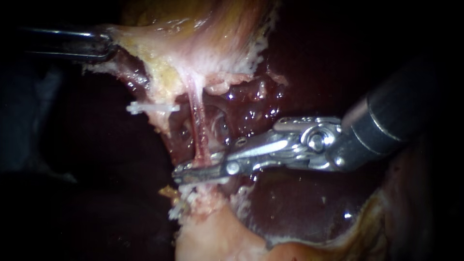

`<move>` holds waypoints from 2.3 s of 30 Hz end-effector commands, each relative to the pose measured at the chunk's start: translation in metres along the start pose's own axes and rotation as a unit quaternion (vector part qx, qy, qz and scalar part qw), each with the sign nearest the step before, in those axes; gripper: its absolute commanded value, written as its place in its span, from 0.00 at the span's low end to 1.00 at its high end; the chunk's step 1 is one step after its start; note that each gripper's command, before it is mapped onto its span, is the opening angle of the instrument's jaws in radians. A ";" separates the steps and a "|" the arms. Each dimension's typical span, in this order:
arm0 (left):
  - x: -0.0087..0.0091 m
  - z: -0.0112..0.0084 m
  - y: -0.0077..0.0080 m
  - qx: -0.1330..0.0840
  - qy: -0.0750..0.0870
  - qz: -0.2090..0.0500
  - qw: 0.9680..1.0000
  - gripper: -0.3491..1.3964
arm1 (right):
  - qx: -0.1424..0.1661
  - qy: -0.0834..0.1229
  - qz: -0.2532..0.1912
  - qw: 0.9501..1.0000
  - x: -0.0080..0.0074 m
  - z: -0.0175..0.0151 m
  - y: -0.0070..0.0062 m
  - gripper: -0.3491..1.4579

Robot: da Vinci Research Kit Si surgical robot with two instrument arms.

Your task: Going back second clip right tube

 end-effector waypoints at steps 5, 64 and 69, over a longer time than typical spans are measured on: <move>0.0000 0.0000 0.0000 0.000 0.000 0.000 1.000 0.00 | 0.004 -0.001 -0.009 1.000 -0.0001 0.0000 0.0000 0.05; -0.0001 -0.0003 -0.0002 -0.001 -0.001 0.001 1.000 0.00 | -0.044 0.024 -0.281 0.958 -0.0029 -0.0141 -0.0016 0.47; -0.0002 -0.0002 -0.0003 -0.001 0.000 0.001 1.000 0.00 | -0.045 0.024 -0.284 0.957 -0.0029 -0.0142 -0.0018 0.47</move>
